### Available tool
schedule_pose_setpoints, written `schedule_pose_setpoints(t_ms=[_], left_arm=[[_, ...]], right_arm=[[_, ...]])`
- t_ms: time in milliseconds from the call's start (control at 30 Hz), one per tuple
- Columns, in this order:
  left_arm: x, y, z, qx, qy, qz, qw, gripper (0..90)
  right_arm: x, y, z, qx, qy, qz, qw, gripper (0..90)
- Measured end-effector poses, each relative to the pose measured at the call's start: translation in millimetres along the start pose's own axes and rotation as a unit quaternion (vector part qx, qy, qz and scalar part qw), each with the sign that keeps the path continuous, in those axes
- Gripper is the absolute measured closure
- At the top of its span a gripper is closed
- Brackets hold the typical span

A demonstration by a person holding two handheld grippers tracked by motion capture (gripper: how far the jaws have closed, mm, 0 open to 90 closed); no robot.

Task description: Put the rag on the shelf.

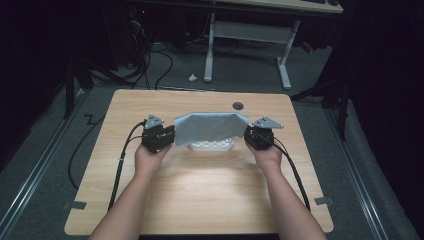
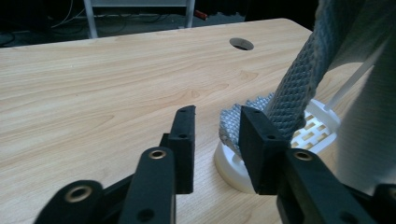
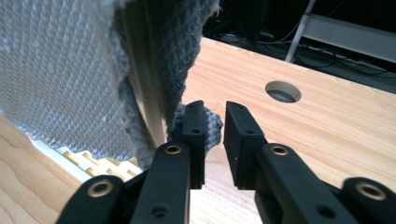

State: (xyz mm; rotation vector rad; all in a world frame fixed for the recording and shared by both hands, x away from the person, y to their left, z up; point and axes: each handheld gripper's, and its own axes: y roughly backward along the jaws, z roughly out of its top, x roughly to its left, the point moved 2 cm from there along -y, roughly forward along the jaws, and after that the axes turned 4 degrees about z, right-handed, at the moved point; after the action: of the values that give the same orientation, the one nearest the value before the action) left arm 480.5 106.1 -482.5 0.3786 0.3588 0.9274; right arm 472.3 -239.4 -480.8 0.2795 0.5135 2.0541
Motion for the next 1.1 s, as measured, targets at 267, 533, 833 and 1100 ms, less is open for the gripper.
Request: schedule_pose_setpoints(t_ms=[267, 533, 833, 1100], left_arm=[[3.8, 11.1, 4.2, -0.031, 0.014, -0.006, 0.9994, 61.3], [12.2, 16.7, 5.4, -0.033, 0.021, 0.003, 0.9992, 59.1], [14.8, 19.0, 0.4, -0.022, 0.012, 0.014, 0.9996, 59.1], [20.8, 38.7, -5.6, -0.028, 0.005, 0.024, 0.9993, 57.8]], right_arm=[[-0.8, 4.6, 4.1, -0.008, 0.006, -0.005, 0.9999, 77.8], [-2.9, 11.5, 5.6, -0.011, 0.009, -0.011, 0.9998, 76.4], [-11.6, 24.3, 6.2, -0.018, 0.013, -0.023, 0.9995, 75.2], [-14.1, 38.7, -1.7, -0.020, 0.009, -0.017, 0.9996, 71.9]])
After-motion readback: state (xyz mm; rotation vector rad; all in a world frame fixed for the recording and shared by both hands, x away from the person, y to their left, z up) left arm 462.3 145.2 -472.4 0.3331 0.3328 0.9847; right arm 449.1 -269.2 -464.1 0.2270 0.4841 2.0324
